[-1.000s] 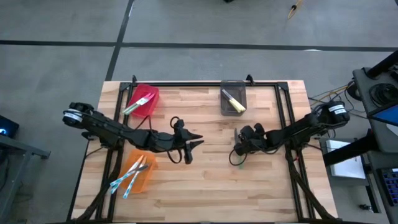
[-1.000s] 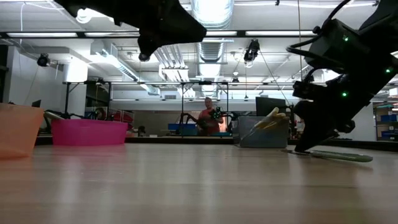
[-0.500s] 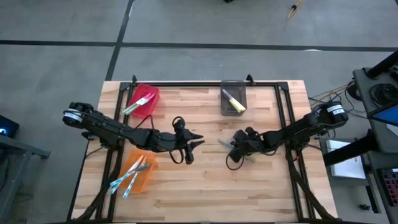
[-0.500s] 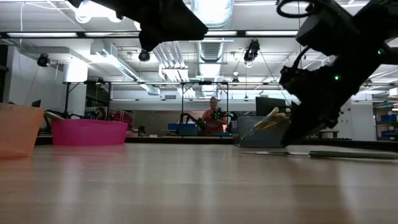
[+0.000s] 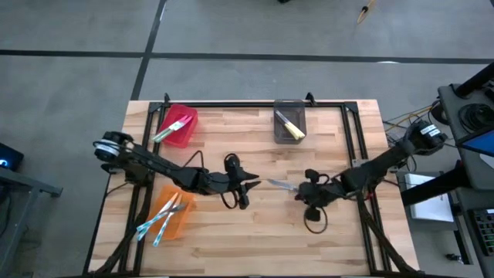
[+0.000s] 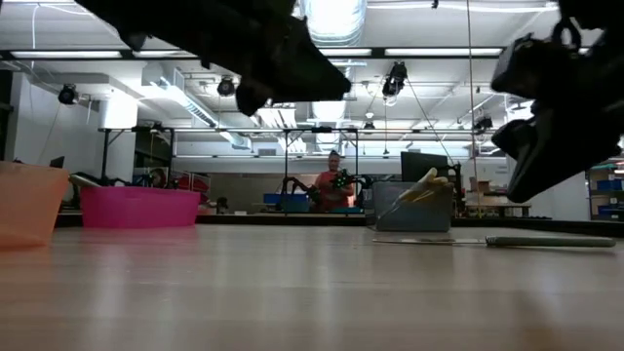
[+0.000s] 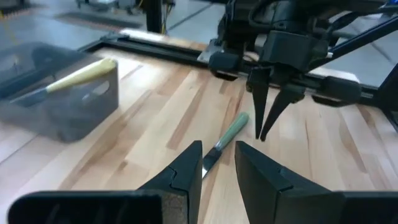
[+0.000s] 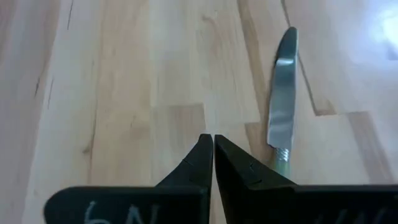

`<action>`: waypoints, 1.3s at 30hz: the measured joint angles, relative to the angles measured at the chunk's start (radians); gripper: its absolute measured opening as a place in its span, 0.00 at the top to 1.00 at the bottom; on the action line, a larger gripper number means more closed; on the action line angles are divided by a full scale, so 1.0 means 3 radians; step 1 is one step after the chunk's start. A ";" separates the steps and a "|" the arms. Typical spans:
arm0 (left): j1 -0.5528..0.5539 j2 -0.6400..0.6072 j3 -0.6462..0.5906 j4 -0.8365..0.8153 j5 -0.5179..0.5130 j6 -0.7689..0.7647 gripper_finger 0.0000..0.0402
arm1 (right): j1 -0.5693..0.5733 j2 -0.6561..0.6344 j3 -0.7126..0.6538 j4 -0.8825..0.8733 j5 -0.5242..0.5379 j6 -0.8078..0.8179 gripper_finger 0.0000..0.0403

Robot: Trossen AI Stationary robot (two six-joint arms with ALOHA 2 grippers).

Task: Sort silverware by color (type)
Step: Put the green knife into the red bin

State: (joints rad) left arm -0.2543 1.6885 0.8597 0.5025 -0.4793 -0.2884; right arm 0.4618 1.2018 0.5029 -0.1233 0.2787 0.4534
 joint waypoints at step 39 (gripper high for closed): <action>0.0607 0.1700 0.0713 0.0276 0.0786 0.0638 0.81 | 0.0263 0.0095 -0.0754 0.0485 0.0922 0.0641 0.56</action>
State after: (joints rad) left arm -0.0723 2.1986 1.0737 0.5854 -0.2436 -0.0971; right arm 0.5407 1.2304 0.2769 0.0221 0.5552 0.6456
